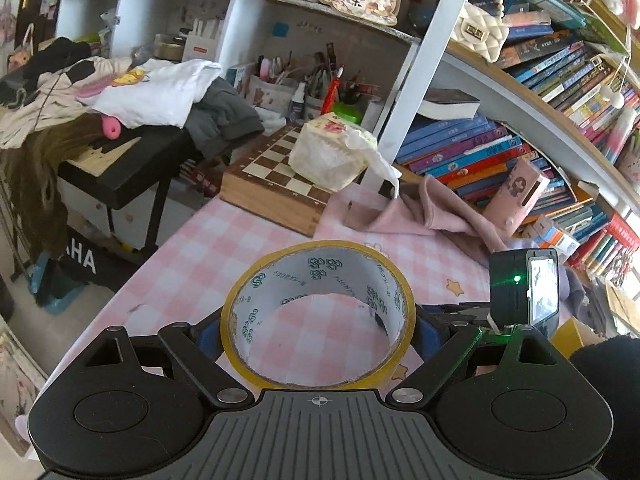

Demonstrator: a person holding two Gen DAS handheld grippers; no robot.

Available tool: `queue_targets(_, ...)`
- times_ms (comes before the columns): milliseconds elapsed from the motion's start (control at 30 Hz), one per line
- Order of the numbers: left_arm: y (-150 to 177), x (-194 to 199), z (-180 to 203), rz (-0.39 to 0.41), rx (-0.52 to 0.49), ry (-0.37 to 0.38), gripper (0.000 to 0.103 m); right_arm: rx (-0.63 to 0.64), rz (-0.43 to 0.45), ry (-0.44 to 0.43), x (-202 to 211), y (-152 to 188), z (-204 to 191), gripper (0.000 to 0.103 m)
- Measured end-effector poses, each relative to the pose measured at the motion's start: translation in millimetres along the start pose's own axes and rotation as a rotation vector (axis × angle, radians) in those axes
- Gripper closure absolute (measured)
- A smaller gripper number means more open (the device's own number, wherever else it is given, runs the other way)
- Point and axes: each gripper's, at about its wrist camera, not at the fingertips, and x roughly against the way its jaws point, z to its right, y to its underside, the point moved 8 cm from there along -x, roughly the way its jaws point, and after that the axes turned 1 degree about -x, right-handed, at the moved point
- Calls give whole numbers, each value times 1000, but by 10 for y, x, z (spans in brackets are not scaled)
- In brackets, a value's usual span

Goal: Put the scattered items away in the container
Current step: 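Grasp the yellow tape roll with the left tool while the right tool grasps the blue bag, then lift and carry the tape roll and blue bag toward the yellow box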

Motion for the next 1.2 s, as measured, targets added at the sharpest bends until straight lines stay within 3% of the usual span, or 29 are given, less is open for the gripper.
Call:
queue_targets(200,3,104,49,18,-14,18,13,11,62,5,359,7,-67,63)
queue_targets(567,118,479,177,28,-81,52,13,-21,171,-26,1389,241,-269,64)
queue_targets(867,448,872,295,-1,-91,138,13,-33,198,-28,2217,718,-465,64)
queue_targets(1200,832,1265,356,-19,-129,221,13,-82,201,13,2651,1283,-765,64)
